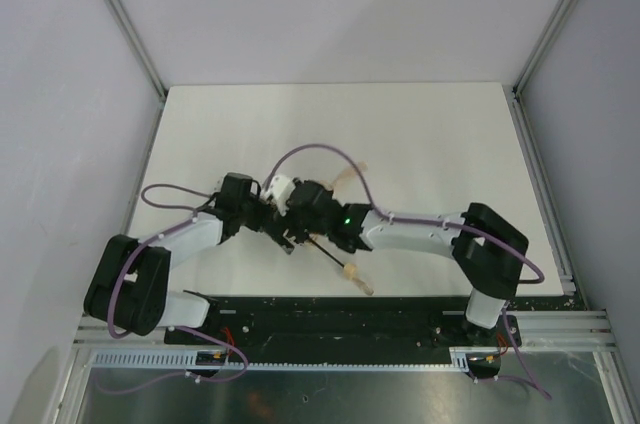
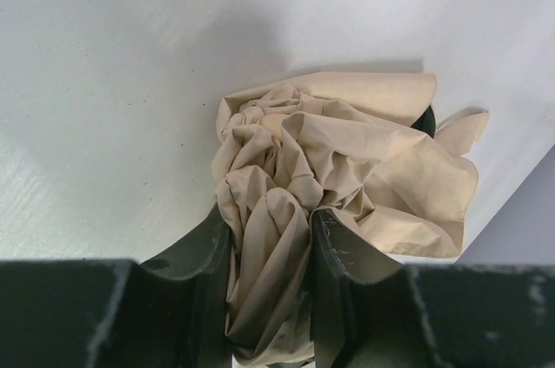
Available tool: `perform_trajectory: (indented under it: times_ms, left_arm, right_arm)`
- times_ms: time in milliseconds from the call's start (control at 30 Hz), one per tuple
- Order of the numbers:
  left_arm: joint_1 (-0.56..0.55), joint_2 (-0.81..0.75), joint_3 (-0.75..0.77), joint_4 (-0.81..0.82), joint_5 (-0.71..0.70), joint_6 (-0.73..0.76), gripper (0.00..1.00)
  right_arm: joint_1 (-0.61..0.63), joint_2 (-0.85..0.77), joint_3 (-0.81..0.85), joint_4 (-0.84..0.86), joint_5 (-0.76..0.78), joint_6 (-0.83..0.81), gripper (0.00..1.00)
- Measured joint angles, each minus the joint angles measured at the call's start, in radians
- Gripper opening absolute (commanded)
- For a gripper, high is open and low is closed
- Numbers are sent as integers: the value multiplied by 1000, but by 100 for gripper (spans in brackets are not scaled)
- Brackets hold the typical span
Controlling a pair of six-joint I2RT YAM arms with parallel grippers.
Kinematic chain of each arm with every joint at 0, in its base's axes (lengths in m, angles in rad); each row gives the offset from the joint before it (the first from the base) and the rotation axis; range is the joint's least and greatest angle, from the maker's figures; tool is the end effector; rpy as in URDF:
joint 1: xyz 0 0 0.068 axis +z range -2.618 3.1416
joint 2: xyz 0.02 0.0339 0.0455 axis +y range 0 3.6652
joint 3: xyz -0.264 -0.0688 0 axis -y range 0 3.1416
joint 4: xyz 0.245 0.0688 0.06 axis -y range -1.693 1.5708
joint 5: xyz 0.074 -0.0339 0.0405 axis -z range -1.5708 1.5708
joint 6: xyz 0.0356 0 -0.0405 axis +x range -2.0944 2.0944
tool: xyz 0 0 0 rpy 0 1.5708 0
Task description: Put away the umbrella
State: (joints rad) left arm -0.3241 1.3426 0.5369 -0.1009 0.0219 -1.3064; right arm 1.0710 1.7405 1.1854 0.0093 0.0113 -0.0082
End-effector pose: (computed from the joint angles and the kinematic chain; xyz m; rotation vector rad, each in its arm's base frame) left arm 0.2280 -0.0774 0.1492 -1.2270 2.3150 -0.6774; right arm 0.1911 0.3492 0.2387 -1.1137 1.8731 0.6107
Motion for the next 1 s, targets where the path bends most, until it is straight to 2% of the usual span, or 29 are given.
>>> perform_trajectory:
  times_ms: [200,300,467,633,700,733,767,867,967,1000]
  left_arm:
    - [0,13,25,-37,1,-1,0]
    - [0,16,30,-45,2,-2,0]
    - [0,18,32,-53,2,-2,0]
    - [0,30,47,-72,5,3,0]
    - [0,32,53,-79,6,6,1]
    - [0,32,56,-84,5,8,6]
    - [1,32,60,-91,3,10,15]
    - [2,31,69,-103,-5,25,54]
    - [2,21,69,-127,-16,55,85]
    - [2,15,69,-137,-15,70,92]
  right_arm:
    - [124,117,0,67,232,-146,93]
    - [138,190,-1,119,317,-188,84]
    - [142,287,-1,200,421,-228,52]
    - [119,306,0,219,439,-174,7]
    - [112,306,2,217,428,-130,2]
    - [109,306,3,217,422,-118,1]
    - [105,306,3,217,413,-97,0]
    - [89,303,4,214,370,-53,0]
    - [57,299,3,217,275,-3,0]
    - [44,299,2,224,236,16,0]
